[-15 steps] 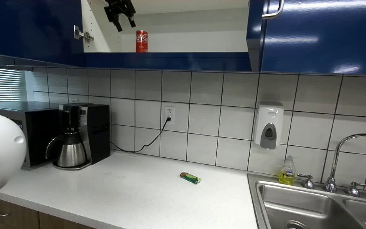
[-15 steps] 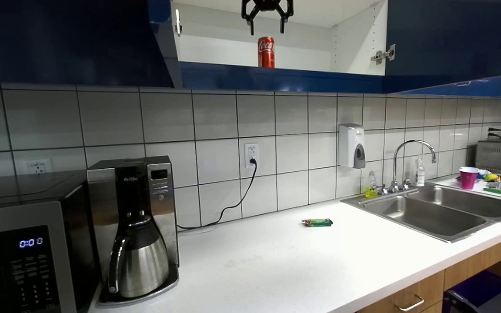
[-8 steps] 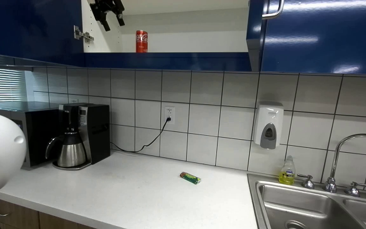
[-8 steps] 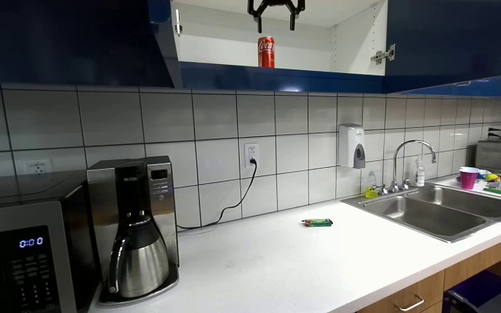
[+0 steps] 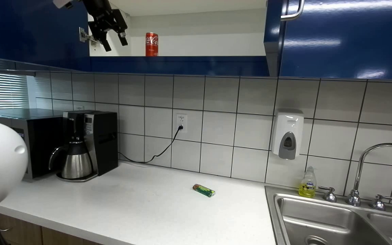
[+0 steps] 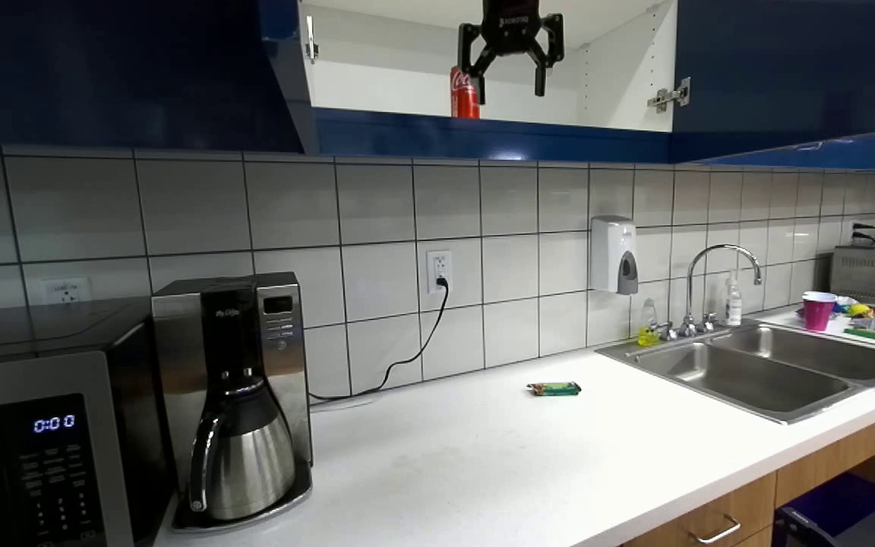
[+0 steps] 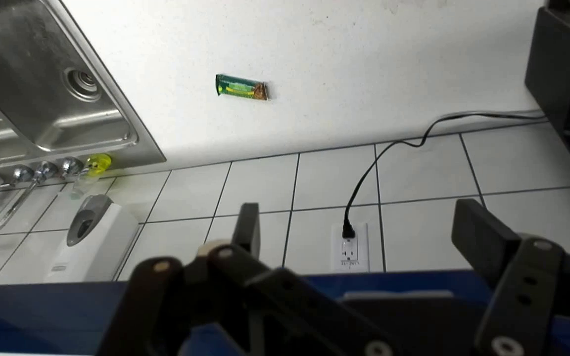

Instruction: Put the can inside the cupboard

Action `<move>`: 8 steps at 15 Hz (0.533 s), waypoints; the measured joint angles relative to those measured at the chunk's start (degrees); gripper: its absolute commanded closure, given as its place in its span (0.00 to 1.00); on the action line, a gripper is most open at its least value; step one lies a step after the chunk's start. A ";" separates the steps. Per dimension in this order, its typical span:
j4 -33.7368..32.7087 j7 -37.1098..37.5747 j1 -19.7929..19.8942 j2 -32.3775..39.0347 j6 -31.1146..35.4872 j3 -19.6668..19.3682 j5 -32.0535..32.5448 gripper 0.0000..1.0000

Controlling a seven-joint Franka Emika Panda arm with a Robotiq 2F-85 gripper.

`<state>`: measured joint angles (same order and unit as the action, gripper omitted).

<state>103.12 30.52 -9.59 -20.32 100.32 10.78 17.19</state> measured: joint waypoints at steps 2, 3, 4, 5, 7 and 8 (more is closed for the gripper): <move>6.46 0.00 0.14 -2.93 2.46 -0.26 -0.69 0.00; 9.48 0.00 0.33 -4.25 3.56 -0.31 -1.06 0.00; 12.13 0.00 0.56 -5.38 4.49 -0.31 -1.36 0.00; 14.77 0.00 0.81 -6.44 5.34 -0.32 -1.62 0.00; 19.24 0.00 1.29 -8.04 6.63 -0.33 -2.13 0.00; 21.22 0.00 1.52 -8.62 7.18 -0.35 -2.34 0.00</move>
<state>124.34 30.53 -8.07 -28.93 107.50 10.43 14.85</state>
